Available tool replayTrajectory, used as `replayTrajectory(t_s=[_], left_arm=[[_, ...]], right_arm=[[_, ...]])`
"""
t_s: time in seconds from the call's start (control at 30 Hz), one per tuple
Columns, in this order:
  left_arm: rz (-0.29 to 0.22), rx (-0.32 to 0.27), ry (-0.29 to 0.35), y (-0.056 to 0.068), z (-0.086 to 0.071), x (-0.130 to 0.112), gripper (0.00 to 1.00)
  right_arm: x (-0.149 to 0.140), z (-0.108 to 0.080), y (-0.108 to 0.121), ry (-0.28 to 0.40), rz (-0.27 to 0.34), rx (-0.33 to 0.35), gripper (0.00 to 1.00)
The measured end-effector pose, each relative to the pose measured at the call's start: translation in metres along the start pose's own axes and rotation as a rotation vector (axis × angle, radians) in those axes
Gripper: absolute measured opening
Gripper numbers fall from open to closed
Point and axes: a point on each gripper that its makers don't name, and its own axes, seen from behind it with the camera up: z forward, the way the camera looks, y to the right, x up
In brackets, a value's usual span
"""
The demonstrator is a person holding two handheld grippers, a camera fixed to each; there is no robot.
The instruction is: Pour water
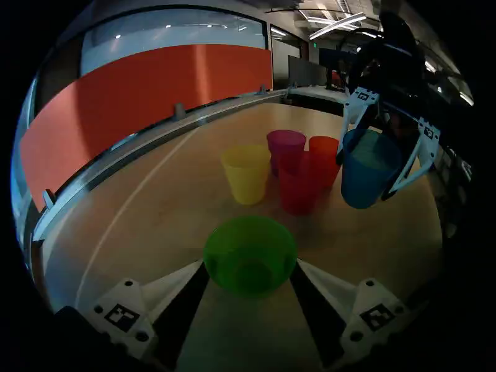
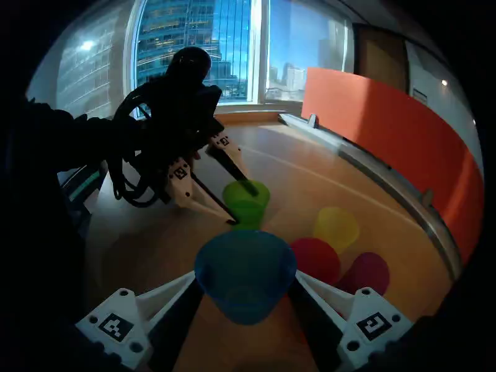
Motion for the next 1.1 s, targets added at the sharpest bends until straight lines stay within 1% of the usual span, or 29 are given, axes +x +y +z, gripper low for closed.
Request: replayTrajectory(t_s=[0.03,0.1,0.3,0.43,0.6,0.7,0.9,1.1], left_arm=[[0.003,0.003,-0.002,0.0,0.0,0.0,0.96],[0.007,0.006,-0.007,-0.001,0.0,-0.002,1.0],[-0.017,-0.005,-0.011,-0.001,-0.002,-0.003,1.0],[-0.026,0.006,-0.016,-0.005,-0.007,-0.006,1.0],[-0.026,0.028,-0.034,-0.008,-0.015,-0.014,1.0],[-0.037,0.032,-0.037,-0.008,-0.019,-0.018,1.0],[-0.065,0.037,-0.027,-0.008,-0.03,-0.021,1.0],[-0.069,0.043,-0.016,-0.007,-0.04,-0.021,1.0]], right_arm=[[0.0,0.0,0.0,0.0,0.0,0.0,0.88],[0.0,0.0,-0.001,0.001,0.001,0.002,0.88],[-0.001,0.001,-0.004,0.002,0.003,0.003,0.88],[-0.003,0.005,-0.005,0.002,0.004,0.005,0.88],[-0.009,0.013,-0.009,0.0,0.015,0.018,0.88],[-0.013,0.02,-0.012,-0.007,0.016,0.024,0.88],[-0.019,0.032,-0.019,-0.015,0.014,0.038,0.88],[-0.02,0.043,-0.024,-0.013,0.025,0.048,0.88]])
